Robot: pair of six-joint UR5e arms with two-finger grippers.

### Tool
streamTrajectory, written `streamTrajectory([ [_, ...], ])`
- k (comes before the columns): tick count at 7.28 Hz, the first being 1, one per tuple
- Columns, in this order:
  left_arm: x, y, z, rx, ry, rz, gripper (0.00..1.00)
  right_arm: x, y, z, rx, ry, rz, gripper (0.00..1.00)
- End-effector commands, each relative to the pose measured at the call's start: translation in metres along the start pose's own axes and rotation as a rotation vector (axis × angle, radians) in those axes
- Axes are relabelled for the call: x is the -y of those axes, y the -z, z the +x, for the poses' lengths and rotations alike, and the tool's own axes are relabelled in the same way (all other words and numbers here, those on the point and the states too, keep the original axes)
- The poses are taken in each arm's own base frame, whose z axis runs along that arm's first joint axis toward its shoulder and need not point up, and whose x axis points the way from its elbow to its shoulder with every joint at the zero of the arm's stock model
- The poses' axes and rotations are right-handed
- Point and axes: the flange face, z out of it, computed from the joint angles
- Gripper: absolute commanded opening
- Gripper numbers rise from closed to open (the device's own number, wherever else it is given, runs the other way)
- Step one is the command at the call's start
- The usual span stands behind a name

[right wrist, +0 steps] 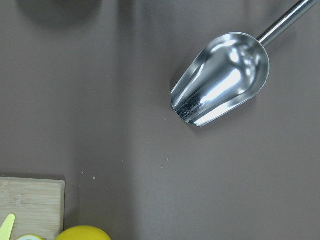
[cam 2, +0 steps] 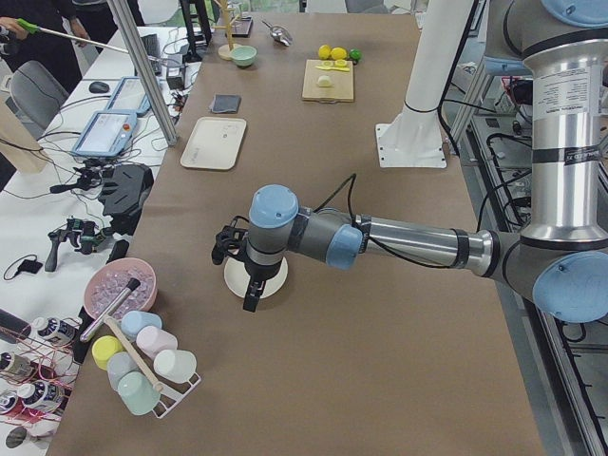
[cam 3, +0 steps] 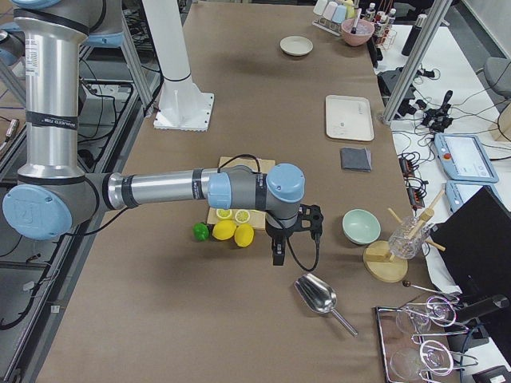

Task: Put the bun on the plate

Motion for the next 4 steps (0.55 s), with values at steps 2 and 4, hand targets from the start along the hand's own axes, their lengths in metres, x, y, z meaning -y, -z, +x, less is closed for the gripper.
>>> streamTrajectory([
  [2,-0.0017,-0.0008,-0.0022,0.0,0.007,-0.005,0.98,0.0022,0.0025,-0.0026,0.003,0.004,0.005,1.0],
  [4,-0.0039,-0.0032,-0.0045,0.002,0.011,-0.01,0.98,0.0023,0.0025,-0.0026,0.003,0.005,0.005,1.0],
])
